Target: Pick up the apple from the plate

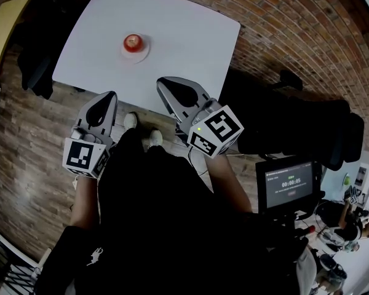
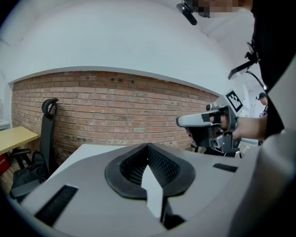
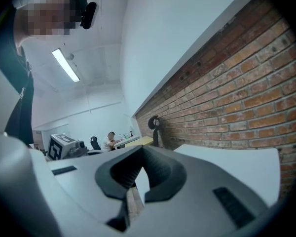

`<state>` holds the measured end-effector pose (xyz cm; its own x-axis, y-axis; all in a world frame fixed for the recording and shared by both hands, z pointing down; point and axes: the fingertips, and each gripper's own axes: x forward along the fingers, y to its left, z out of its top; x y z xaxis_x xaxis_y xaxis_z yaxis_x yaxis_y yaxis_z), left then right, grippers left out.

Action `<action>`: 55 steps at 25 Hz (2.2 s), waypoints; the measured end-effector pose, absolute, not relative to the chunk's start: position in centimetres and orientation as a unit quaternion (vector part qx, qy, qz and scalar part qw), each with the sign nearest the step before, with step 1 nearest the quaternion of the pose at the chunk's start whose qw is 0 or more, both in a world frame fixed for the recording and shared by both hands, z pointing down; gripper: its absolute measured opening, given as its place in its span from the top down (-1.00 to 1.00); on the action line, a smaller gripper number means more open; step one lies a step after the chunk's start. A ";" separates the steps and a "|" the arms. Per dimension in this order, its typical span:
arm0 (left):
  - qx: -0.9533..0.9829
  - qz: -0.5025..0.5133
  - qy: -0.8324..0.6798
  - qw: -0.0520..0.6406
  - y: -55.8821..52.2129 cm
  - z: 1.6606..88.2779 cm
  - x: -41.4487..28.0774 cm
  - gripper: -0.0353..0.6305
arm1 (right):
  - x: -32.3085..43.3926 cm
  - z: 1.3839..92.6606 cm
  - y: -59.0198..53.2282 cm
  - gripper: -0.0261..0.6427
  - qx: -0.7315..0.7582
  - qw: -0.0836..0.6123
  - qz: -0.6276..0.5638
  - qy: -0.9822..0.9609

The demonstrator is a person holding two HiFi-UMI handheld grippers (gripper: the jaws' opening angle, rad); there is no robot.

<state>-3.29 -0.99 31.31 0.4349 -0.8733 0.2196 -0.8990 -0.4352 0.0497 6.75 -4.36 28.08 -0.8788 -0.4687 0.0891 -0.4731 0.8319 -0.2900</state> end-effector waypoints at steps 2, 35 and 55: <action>0.842 0.080 -0.528 0.077 -1.3 31.4 -3.7 0.88 | 6.6 28.2 -4.6 0.91 0.246 0.005 0.156 -0.956; 0.899 0.096 -0.420 0.074 -13.4 33.8 -6.7 0.88 | 2.2 29.5 -13.9 0.91 0.333 0.030 0.132 -0.933; 0.892 0.150 -0.416 0.089 -18.8 41.7 -9.2 0.88 | -2.1 35.9 -18.6 0.91 0.316 0.104 0.105 -0.937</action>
<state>-9.21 -18.77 41.70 0.6084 -0.7166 0.3411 -0.7697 -0.6375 0.0336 -2.13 -18.55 35.95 -0.7789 -0.5697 0.2622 -0.6137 0.7784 -0.1319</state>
